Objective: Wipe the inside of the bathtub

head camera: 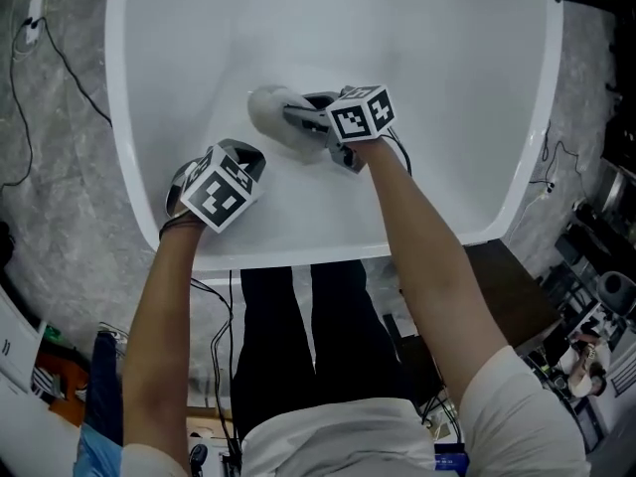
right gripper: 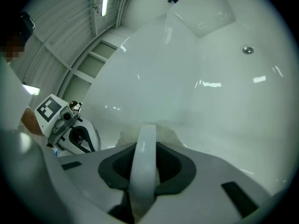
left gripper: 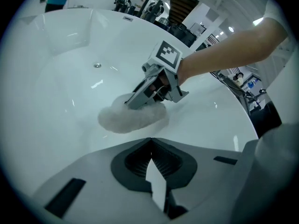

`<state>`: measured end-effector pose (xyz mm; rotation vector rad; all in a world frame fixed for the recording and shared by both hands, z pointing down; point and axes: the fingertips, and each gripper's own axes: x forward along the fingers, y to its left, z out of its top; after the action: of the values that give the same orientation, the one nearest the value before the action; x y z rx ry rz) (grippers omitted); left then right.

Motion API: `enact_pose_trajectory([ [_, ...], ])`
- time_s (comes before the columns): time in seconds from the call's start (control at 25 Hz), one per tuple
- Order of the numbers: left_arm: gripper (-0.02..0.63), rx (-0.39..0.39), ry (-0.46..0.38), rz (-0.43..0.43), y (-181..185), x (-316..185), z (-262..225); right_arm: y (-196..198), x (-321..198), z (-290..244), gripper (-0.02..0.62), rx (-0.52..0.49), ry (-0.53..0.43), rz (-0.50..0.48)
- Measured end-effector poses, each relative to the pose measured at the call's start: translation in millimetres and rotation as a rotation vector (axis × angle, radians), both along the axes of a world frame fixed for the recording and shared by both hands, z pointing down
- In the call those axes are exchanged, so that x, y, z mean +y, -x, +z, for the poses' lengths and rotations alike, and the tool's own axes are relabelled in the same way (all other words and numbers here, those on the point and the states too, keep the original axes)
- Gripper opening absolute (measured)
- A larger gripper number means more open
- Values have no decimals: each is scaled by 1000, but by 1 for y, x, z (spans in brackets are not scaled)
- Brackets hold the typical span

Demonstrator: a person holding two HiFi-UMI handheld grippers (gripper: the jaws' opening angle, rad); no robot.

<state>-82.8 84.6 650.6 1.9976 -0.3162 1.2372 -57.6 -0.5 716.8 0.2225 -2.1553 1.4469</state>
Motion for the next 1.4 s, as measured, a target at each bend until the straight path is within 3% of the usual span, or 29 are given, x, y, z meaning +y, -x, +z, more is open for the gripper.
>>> enact_pose_trajectory([
  [0.28,10,-7,-68,-58,-13,-7,-34,-39,-7,-60,92,52,-107,140],
  [0.6,9,-45,-110,-22,-28,4,-73,-80,8,-119,92,107,-176,225],
  [0.96,11,-25,-143,-174,-41,3,-150,-140,23,-214,92,224,-326,369],
  [1.4,11,14,-255,-304,-64,7,-255,-183,54,-328,92,222,-469,423],
])
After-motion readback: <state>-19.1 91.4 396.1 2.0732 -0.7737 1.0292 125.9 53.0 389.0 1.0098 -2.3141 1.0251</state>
